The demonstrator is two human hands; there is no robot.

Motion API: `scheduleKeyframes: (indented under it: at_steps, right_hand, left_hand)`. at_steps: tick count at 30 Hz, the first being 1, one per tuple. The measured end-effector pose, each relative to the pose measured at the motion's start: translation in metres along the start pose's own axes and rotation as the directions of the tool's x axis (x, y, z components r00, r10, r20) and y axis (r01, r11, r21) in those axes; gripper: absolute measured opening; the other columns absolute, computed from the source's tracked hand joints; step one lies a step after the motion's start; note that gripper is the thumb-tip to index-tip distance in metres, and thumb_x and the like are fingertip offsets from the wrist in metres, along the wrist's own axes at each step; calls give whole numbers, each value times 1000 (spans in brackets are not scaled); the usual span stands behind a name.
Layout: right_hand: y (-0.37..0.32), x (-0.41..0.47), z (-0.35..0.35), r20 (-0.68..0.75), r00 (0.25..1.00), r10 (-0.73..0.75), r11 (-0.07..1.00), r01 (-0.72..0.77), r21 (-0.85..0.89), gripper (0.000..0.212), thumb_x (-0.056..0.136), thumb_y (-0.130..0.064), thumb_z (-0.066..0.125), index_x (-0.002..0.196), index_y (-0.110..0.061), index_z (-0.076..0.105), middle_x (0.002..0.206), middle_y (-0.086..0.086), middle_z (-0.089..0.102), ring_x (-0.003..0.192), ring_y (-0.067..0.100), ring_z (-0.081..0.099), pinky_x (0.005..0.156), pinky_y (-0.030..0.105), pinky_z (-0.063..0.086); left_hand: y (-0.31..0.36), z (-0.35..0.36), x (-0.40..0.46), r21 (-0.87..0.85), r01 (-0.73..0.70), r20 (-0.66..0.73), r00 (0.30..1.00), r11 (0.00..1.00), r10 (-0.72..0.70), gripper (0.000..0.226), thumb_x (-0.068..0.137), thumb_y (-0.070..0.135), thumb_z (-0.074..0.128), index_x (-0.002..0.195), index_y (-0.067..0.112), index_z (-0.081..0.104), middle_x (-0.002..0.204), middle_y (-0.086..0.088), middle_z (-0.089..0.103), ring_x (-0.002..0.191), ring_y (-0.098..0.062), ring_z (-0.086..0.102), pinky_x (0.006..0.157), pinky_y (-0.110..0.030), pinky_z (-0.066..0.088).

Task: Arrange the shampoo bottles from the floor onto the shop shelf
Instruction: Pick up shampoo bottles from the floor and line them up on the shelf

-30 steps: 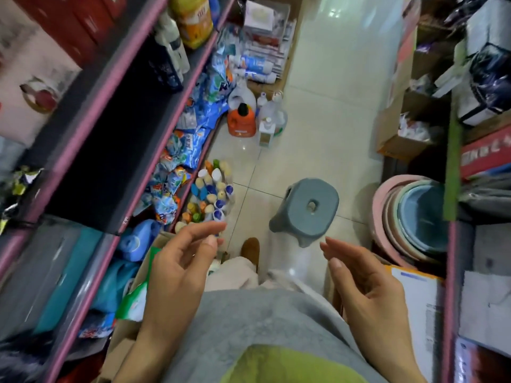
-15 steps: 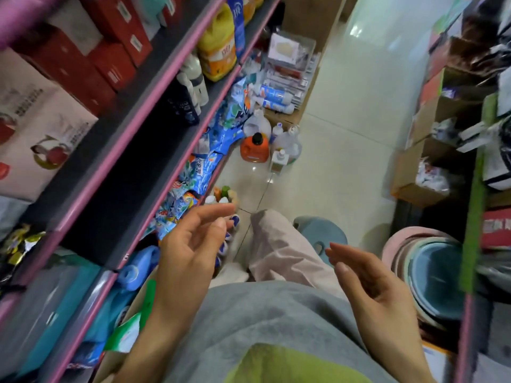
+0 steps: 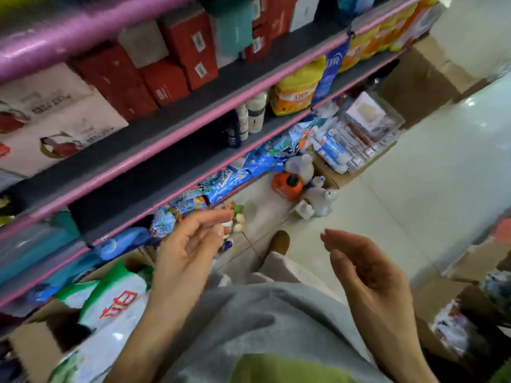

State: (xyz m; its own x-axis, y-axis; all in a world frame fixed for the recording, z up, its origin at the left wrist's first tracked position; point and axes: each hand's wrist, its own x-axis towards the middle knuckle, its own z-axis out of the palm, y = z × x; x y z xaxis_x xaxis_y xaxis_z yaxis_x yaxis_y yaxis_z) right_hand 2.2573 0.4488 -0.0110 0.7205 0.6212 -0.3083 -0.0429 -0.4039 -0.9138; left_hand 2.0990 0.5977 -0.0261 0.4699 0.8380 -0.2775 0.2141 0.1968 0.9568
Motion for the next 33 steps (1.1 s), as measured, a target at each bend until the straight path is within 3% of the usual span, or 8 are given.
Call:
scheduleKeyframes:
  at_steps: [6,13,17,19,21,24,29,33]
  right_hand:
    - [-14,74,1,263,964,-47,987,85,-134,25,88,-2,60,98,-22,72,96,-13,73,90,-2,67,76,8,48]
    - [-10,104,63,510,856,-80,954,215,-211,30,88,3,59,99,-22,71,92,-15,73,86,-2,66,74,5,45]
    - [23,104,123,554,821,-141,869,371,-328,25,88,0,59,102,-17,71,96,-16,69,86,-13,61,73,2,43]
    - [44,103,150,570,812,-130,833,401,-381,24,88,2,57,102,-14,70,92,-19,65,82,-17,57,72,0,41]
    - [69,106,171,597,793,-118,794,436,-423,23,87,2,57,99,-13,70,85,-16,65,77,-9,60,68,0,40]
    - [110,115,194,689,724,-19,702,500,-507,20,88,-5,59,101,-16,68,87,-3,71,77,9,67,69,11,43]
    - [178,145,227,754,642,138,625,534,-569,21,91,-10,57,109,-17,65,103,-1,70,81,6,62,73,14,46]
    - [247,174,258,759,612,223,546,567,-617,22,93,-15,56,114,-17,61,110,1,69,84,8,61,72,16,44]
  left_hand:
    - [-5,18,2,-64,79,-237,967,995,-92,20,91,6,53,101,14,68,104,9,72,99,-9,67,90,-23,50]
    - [-43,-4,3,-132,128,-443,880,983,-174,24,92,2,53,104,16,68,106,10,70,102,-10,65,91,-30,51]
    - [-91,-33,4,-207,186,-351,902,960,-250,28,92,-1,51,104,19,67,101,11,71,97,-9,66,84,-20,51]
    - [-119,-48,6,-228,240,-277,913,944,-299,28,92,0,52,102,22,67,102,7,72,100,-16,66,89,-26,50]
    - [-149,-60,9,-229,294,-269,897,928,-350,29,91,-1,54,98,23,67,104,4,71,103,-18,65,93,-30,48]
    - [-200,-68,15,-251,360,-324,843,898,-429,33,89,-4,54,96,26,67,104,4,70,102,-15,65,92,-27,48]
    - [-299,-56,35,-190,530,-376,738,826,-560,18,87,-2,59,102,5,66,100,-10,68,96,-24,62,90,-36,48]
    - [-377,-38,60,-101,688,-347,653,718,-674,20,88,13,60,107,11,67,106,-10,69,99,-28,64,90,-39,51]
